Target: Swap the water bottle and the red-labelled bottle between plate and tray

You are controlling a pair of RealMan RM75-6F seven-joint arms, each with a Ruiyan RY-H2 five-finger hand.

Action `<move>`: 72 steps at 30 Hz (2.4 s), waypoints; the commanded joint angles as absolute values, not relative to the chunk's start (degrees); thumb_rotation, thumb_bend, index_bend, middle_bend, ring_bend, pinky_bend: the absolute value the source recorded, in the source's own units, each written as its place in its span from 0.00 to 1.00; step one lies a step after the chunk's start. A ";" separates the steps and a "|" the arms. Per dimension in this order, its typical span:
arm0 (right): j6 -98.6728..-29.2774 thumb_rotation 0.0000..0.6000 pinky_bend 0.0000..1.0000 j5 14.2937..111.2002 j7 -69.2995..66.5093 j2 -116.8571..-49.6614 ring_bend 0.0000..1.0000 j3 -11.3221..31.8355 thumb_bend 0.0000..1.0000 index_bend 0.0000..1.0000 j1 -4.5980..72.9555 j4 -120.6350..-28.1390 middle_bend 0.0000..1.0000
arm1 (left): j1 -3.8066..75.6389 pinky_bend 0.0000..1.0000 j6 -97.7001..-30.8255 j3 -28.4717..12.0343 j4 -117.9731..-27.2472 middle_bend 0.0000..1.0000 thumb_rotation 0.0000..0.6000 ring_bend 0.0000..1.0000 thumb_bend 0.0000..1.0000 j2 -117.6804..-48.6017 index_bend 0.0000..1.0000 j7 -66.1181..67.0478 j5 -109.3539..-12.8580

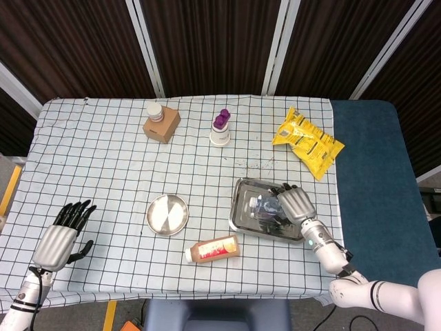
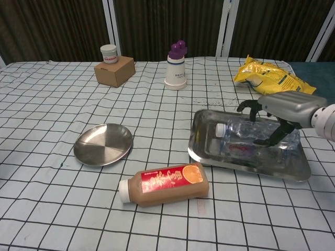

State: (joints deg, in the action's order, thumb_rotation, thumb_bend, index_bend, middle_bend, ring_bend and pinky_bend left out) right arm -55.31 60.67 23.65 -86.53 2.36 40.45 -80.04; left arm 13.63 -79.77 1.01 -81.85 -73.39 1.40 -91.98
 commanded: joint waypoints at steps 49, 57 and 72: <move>-93.74 1.00 0.00 95.96 -13.48 -57.45 0.00 -8.02 0.32 0.00 3.56 -85.57 0.00 | 30.88 0.17 -52.70 -3.58 -79.29 0.00 1.00 0.01 0.37 -105.03 0.00 19.13 -91.88; -92.12 1.00 0.00 96.34 -12.88 -57.34 0.00 -7.33 0.32 0.00 3.41 -86.13 0.00 | 32.44 0.49 -54.12 -4.74 -76.27 0.40 1.00 0.34 0.41 -107.82 0.28 20.49 -89.82; -87.41 1.00 0.00 95.84 -9.56 -56.68 0.00 -7.14 0.32 0.00 3.36 -88.86 0.00 | 33.00 0.82 -65.12 -8.09 -80.45 0.72 1.00 0.70 0.59 -102.92 0.67 14.09 -92.25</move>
State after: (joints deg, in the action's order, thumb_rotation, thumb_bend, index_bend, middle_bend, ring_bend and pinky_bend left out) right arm -87.50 95.80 -9.66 -56.73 -7.14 3.35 -88.76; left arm 32.81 -64.20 -7.04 -79.30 -104.55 14.53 -92.57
